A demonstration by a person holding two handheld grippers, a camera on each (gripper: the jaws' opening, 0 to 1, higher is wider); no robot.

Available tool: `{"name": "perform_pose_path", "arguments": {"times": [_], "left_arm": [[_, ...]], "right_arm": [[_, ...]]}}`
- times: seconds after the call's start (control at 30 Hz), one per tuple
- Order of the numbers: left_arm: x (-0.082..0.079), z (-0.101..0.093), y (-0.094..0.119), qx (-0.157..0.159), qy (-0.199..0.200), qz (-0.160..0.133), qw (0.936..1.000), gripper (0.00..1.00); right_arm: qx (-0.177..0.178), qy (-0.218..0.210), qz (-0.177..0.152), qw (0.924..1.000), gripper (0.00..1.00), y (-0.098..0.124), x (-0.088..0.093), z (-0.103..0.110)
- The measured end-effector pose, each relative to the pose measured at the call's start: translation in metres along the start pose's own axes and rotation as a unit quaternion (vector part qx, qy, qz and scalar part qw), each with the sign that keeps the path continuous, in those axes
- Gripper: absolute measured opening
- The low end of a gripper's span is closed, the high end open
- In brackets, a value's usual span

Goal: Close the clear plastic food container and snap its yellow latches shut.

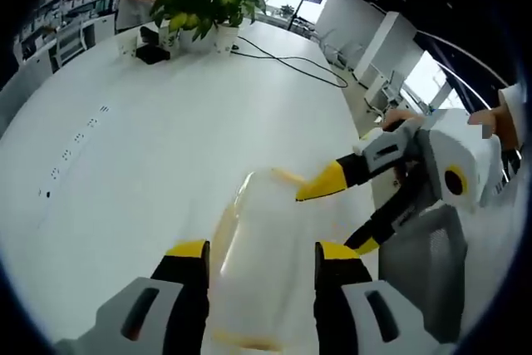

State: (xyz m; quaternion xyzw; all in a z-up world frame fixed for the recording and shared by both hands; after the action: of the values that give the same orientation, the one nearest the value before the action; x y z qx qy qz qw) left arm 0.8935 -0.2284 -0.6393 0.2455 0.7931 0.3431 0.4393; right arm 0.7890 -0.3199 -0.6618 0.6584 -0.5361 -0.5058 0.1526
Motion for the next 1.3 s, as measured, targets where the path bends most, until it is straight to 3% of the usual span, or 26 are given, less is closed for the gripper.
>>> {"name": "perform_pose_path", "arguments": {"times": [0.43, 0.73, 0.97, 1.3], "left_arm": [[0.005, -0.003, 0.01, -0.018, 0.013, -0.055, 0.9982, 0.5], [0.024, -0.005, 0.012, -0.033, 0.016, -0.09, 0.9953, 0.51], [0.035, -0.008, 0.018, -0.053, 0.018, -0.137, 0.9891, 0.56], [0.051, -0.01, 0.022, -0.075, 0.017, -0.172, 0.9821, 0.62]], "right_arm": [[0.0, -0.033, 0.006, 0.9994, 0.54, 0.003, 0.013, -0.006], [0.005, -0.063, 0.009, 0.998, 0.55, 0.005, 0.023, -0.011], [0.0, -0.093, 0.004, 0.9956, 0.58, 0.004, 0.027, -0.009], [0.003, -0.112, 0.009, 0.9937, 0.62, 0.0, 0.032, -0.007]]}}
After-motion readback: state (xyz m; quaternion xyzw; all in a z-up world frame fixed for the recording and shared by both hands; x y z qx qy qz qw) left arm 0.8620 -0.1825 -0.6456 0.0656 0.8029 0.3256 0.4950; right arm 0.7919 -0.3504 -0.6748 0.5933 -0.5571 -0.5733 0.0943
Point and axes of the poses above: the point that each gripper's makers call its tool centre point, and the gripper's own axes: y roughly backward along the fingers, z roughly to its left, x roughly out of its underside, the point moved 7 cm from there along y, roughly backward along the fingers, and after that the axes turned 12 degrees about y, right-handed, at the moved point
